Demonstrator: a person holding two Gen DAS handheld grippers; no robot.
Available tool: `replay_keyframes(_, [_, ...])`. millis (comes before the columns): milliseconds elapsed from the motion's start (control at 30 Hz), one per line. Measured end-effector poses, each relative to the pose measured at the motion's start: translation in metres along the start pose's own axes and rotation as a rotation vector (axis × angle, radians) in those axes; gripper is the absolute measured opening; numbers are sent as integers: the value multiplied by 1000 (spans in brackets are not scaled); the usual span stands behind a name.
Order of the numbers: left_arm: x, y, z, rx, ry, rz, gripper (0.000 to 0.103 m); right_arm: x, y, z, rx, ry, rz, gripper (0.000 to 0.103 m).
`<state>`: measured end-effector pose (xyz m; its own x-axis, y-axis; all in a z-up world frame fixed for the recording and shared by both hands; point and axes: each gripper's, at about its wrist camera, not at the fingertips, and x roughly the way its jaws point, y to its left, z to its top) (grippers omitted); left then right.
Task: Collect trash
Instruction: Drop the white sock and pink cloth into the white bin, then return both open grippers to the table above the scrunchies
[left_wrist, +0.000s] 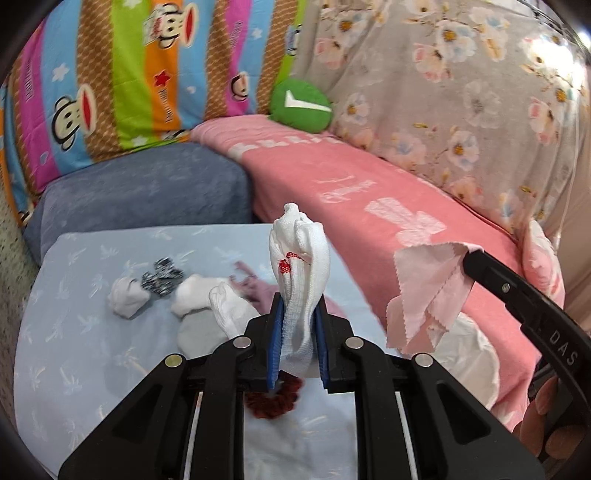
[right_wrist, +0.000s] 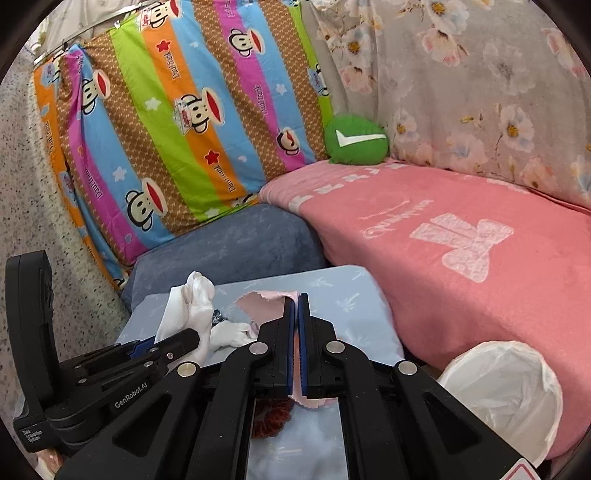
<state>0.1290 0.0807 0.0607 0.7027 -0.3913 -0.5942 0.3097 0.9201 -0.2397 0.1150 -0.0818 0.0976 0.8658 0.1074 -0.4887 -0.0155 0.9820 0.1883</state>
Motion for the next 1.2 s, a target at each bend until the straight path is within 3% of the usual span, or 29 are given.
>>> replay_keyframes(367, [6,-105,-4,148,11,-130,16,-73,-98,9,67,-69,-150,2])
replay_keyframes(700, [28,-180,-18,233,73,-225,19,-98,-170,-6,139,-67,-244,5])
replay_keyframes(733, [30,-184,-19,235,80,-227,22,-99,-175,-7,148,-67,-248,8])
replay_keyframes(867, [32,-192,-22,225,84,-241,66,-106,-192,-9,181,-82,-261,23])
replay_keyframes(900, [30,-193,-23,227,73,-239,70,-108,-193,-9,186,-86,-263,28])
replay_keyframes(1000, [30,-199,-25,242,73,-232,71,-110,-198,-9,189,-89,-264,33])
replay_keyframes(1200, [36,-201,-25,233,87,-209,71,-110,-195,-11,189,-88,-255,34])
